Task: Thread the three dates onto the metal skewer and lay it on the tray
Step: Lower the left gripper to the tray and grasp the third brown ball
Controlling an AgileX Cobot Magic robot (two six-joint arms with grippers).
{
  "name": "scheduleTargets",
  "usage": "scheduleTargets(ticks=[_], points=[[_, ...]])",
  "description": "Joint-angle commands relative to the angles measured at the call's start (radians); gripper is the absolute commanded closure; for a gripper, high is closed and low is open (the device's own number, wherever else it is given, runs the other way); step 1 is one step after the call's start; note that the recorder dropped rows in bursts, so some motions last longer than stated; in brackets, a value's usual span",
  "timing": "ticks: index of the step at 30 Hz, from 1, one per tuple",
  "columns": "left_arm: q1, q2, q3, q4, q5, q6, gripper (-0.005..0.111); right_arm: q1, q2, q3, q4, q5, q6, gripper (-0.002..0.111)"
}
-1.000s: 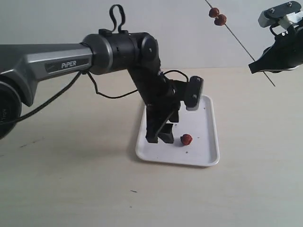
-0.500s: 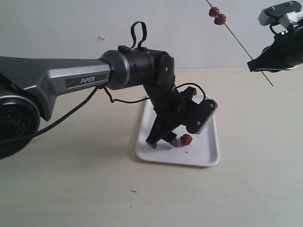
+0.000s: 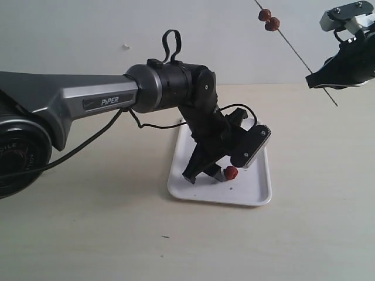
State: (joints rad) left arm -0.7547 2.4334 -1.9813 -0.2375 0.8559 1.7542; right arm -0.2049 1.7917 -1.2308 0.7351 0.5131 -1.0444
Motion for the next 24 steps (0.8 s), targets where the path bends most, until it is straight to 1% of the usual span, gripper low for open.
scheduleTargets(ticks=[1,3,24], points=[[-0.003,0.003,0.004,-0.014,0.0,0.003,0.056,-0.004,-0.011,-0.006,0.013,-0.005,-0.002,0.108],[-0.003,0.003,0.004,-0.017,0.0,0.003,0.057,-0.004,-0.011,-0.006,0.013,-0.005,-0.002,0.108],[-0.003,0.015,0.004,-0.02,0.006,0.021,0.057,-0.004,-0.011,-0.006,0.014,0.003,-0.002,0.108]])
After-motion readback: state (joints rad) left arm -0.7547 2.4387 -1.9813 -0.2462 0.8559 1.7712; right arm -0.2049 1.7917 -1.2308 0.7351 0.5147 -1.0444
